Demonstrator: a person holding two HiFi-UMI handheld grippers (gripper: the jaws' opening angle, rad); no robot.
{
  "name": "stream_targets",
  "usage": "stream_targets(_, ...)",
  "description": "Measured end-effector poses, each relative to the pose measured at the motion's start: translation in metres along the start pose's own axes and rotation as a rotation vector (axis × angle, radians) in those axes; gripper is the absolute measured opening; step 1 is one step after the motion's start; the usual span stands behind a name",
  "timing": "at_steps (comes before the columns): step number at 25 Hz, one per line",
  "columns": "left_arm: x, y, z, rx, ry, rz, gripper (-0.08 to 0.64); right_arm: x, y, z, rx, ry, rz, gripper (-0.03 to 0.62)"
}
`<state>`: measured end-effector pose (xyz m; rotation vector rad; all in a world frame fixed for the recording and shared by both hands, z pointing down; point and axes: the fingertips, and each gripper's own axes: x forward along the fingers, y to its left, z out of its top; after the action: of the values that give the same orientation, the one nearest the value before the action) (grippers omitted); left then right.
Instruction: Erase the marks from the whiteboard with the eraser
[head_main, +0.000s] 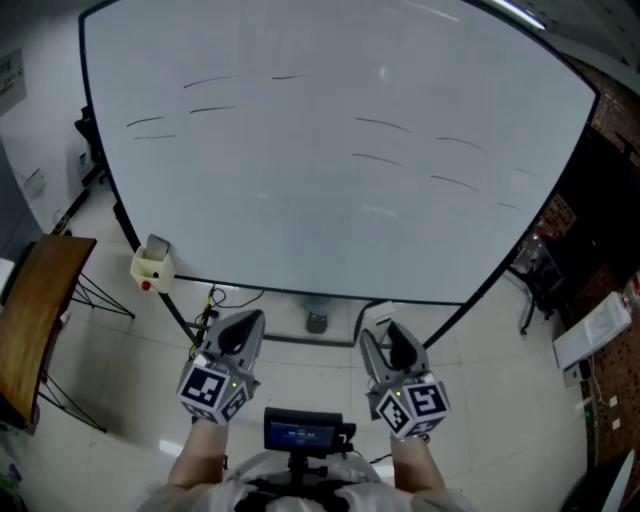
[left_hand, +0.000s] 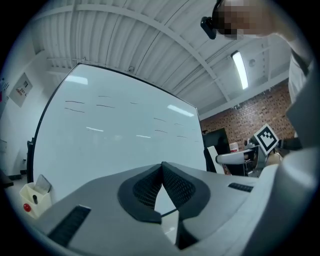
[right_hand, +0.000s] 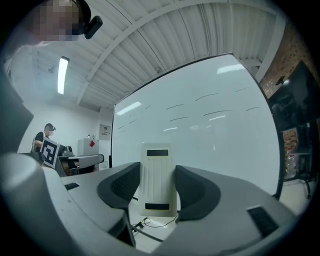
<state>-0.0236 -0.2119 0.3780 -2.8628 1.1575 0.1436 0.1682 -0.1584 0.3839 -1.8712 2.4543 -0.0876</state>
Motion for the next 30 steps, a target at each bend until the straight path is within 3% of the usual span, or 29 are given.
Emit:
stream_targets(10, 0.1, 0.024, 0.011, 0.069, -0.057, 0.038, 0.002, 0.078, -0.075, 0.047, -0.041, -0.084, 0.051, 0.224)
stream_targets(14, 0.119, 0.028, 0.014, 0.065, -0.039, 0.031, 0.002, 0.093, -0.089, 0.052, -0.033, -0.092, 0.042, 0.224)
stream_targets(21, 0.135, 0.046, 0.021, 0.125, -0.036, -0.008, 0.002, 0.115, -0.087, 0.059, -0.046, -0.109, -0.006, 0.224)
stream_targets(30, 0.138, 0.08, 0.031, 0.091, -0.051, -0.046, 0.002, 0.145, -0.056, 0.082, -0.092, -0.144, -0.027, 0.224)
